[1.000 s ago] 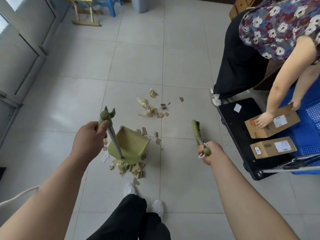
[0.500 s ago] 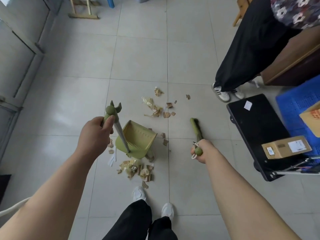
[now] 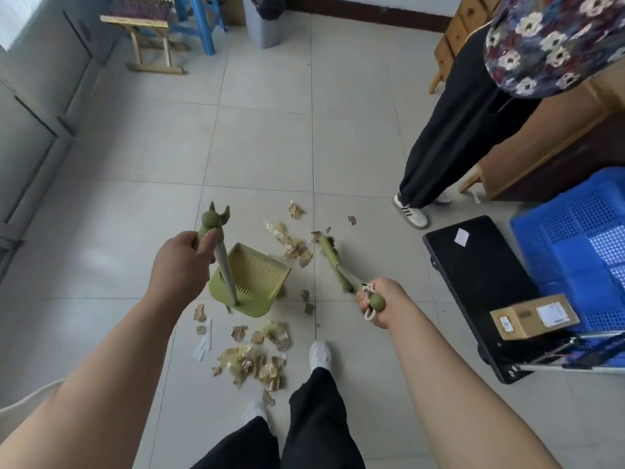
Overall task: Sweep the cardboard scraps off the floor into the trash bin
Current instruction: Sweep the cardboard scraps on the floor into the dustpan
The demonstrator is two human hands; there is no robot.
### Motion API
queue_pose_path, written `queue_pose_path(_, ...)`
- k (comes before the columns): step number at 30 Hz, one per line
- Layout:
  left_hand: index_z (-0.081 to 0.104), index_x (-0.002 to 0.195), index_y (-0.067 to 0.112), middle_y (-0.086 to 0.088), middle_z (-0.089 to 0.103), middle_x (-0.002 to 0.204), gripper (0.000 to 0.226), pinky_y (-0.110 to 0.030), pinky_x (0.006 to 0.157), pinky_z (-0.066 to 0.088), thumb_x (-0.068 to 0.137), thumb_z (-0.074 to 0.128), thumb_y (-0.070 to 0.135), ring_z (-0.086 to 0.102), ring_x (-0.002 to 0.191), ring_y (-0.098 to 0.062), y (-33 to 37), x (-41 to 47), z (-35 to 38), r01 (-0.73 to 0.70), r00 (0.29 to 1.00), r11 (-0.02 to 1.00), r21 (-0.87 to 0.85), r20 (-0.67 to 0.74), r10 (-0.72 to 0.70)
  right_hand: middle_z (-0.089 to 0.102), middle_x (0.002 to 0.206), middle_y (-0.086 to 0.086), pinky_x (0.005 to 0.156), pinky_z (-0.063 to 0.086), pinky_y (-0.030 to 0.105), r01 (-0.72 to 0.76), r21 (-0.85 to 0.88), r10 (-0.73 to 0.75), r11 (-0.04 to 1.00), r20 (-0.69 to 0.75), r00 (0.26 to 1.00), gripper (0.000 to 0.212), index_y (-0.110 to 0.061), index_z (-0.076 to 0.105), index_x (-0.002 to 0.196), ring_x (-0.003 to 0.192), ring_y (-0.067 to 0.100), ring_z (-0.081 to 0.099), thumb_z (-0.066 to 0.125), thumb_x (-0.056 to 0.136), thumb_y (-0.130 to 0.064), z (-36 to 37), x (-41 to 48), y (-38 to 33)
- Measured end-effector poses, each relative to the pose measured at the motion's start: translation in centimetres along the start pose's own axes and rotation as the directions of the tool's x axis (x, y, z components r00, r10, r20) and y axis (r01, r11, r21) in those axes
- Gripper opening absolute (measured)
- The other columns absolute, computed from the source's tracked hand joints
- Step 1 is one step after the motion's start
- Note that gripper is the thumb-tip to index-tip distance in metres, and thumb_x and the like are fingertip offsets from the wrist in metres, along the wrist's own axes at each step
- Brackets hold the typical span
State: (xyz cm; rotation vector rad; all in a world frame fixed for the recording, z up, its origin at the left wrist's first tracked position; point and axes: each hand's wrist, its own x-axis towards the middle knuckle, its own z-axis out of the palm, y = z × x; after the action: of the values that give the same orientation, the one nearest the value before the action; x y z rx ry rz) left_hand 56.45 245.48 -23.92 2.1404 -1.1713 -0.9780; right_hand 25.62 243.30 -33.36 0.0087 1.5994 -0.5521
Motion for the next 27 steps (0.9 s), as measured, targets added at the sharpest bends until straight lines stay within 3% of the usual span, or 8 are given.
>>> queue_pose_path(2,0.057,0.074,0.007,-0.009,0.057,0.056,0.043,-0.031,0.05,0.035,0.098,0.046,0.04,0.046,0.047,-0.024,0.6,1.3,0.5,0.012,1.0,1.0,0.0,-0.018,-0.012,0.037,0.044,0.005,0.03,0.025,0.007,0.035,0.016,-0.035,0.999,-0.019,0.999,0.03,-0.011,0.036,0.07,0.022,0.011,0.03,0.016,0.091,0.0,0.1,0.9,-2.3)
queue_pose_path(6,0.059,0.075,0.004,-0.01,0.057,0.056,0.045,-0.029,0.047,0.035,0.098,0.046,0.041,0.047,0.044,-0.022,1.8,4.0,1.7,0.056,0.995,0.998,0.005,-0.08,-0.055,0.033,0.058,0.006,0.03,0.026,0.005,0.082,0.06,-0.08,0.995,-0.05,0.996,0.033,-0.01,0.034,0.07,0.019,0.011,0.031,0.013,0.094,-0.001,-0.5,4.0,-8.5)
queue_pose_path(11,0.059,0.077,0.005,-0.009,0.055,0.055,0.045,-0.027,0.045,0.034,0.098,0.047,0.042,0.045,0.042,-0.021,3.8,7.5,3.8,0.13,0.982,0.991,-0.036,-0.135,-0.133,0.038,0.04,0.006,0.031,0.03,0.006,0.086,0.068,-0.084,0.994,-0.03,0.996,0.035,-0.013,0.034,0.067,0.018,0.011,0.034,0.014,0.092,0.001,-0.7,8.5,-16.0)
queue_pose_path(15,0.059,0.076,0.004,-0.008,0.054,0.054,0.045,-0.028,0.045,0.034,0.098,0.047,0.042,0.045,0.042,-0.02,5.0,9.5,5.7,0.158,0.974,0.986,-0.047,-0.159,-0.163,0.039,0.03,0.004,0.034,0.034,0.007,0.045,-0.031,-0.045,0.999,0.006,0.999,0.035,-0.011,0.035,0.066,0.019,0.011,0.035,0.016,0.093,-0.002,0.8,11.5,-20.0)
queue_pose_path(19,0.059,0.076,0.004,-0.007,0.054,0.054,0.044,-0.028,0.046,0.034,0.098,0.047,0.041,0.045,0.042,-0.02,5.9,10.4,6.6,0.17,0.969,0.985,-0.036,-0.174,-0.173,0.041,0.033,0.006,0.033,0.034,0.009,0.019,-0.166,-0.017,0.986,0.014,1.0,0.034,-0.008,0.038,0.069,0.019,0.012,0.034,0.018,0.096,-0.009,3.4,13.3,-20.1)
queue_pose_path(23,0.059,0.076,0.003,-0.011,0.055,0.055,0.045,-0.03,0.049,0.036,0.098,0.047,0.041,0.047,0.045,-0.023,6.7,10.6,6.4,0.179,0.965,0.982,-0.05,-0.187,-0.186,0.042,0.062,0.008,0.031,0.035,0.013,-0.029,-0.252,0.029,0.967,-0.004,1.0,0.029,-0.006,0.041,0.08,0.019,0.012,0.037,0.018,0.097,-0.005,4.9,13.4,-16.6)
queue_pose_path(27,0.059,0.075,0.005,-0.011,0.056,0.055,0.045,-0.03,0.048,0.035,0.098,0.046,0.041,0.047,0.047,-0.025,7.2,10.5,6.1,0.183,0.962,0.982,-0.04,-0.2,-0.187,0.043,0.061,0.009,0.033,0.035,0.015,-0.064,-0.327,0.068,0.943,0.001,0.998,0.027,-0.007,0.041,0.081,0.02,0.014,0.038,0.017,0.093,-0.002,5.3,10.7,-13.6)
